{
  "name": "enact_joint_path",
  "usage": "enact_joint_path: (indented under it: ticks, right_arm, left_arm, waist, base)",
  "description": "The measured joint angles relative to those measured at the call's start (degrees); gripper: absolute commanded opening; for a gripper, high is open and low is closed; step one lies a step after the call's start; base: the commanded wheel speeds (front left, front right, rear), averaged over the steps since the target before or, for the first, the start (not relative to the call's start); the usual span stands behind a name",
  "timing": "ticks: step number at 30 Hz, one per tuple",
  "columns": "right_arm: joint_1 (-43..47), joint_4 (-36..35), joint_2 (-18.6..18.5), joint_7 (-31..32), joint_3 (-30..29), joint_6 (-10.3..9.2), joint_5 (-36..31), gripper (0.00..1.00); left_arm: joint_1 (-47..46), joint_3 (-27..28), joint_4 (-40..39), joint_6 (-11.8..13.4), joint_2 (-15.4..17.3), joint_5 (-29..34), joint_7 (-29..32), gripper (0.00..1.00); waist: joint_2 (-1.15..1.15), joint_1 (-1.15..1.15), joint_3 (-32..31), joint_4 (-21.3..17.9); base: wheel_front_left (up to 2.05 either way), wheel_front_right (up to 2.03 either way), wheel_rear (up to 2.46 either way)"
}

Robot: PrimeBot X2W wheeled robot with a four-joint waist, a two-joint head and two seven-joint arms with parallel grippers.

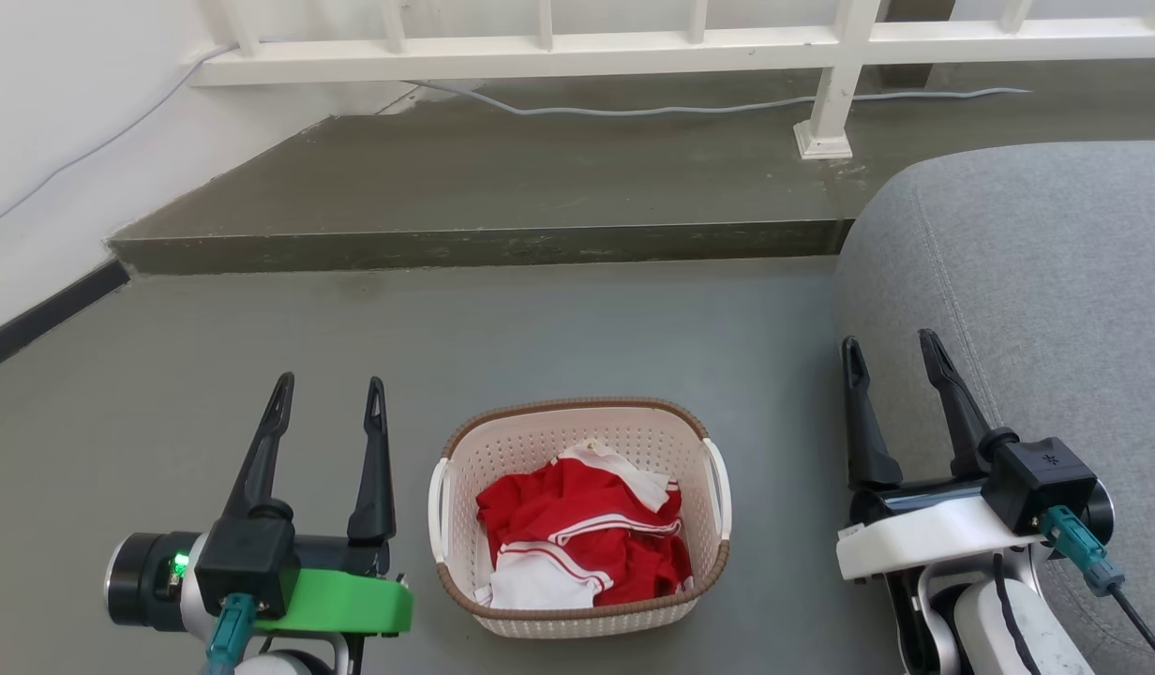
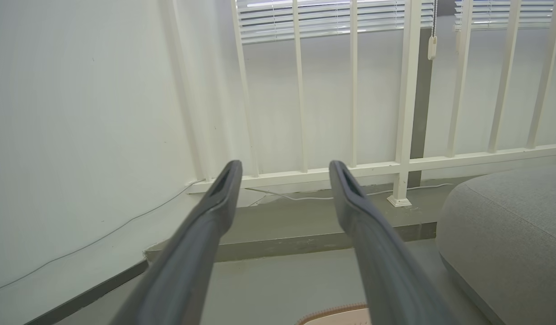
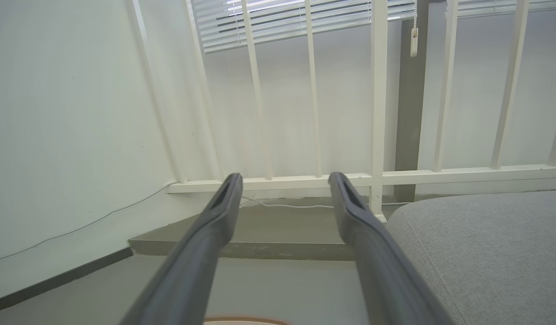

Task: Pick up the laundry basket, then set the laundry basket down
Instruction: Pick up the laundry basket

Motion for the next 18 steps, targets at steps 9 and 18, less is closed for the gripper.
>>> enact_joint_path:
  ticks: [9, 18]
  right_arm:
    - [0.0, 0.0, 0.0, 0.0, 0.0, -0.01, 0.0, 1.00]
    - [0.4, -1.0, 0.0, 0.0, 0.0, -0.10, 0.0, 1.00]
  left_arm:
    - [0.2, 0.1, 0.0, 0.0, 0.0, 0.0, 0.0, 1.00]
    - [0.3, 0.1, -0.4, 0.0, 0.0, -0.1, 0.0, 1.00]
  waist:
    - [0.00, 0.00, 0.1, 0.1]
    - [0.00, 0.00, 2.2, 0.2]
  base:
    - [0.00, 0.00, 0.00]
    - [0.00, 0.00, 0.00]
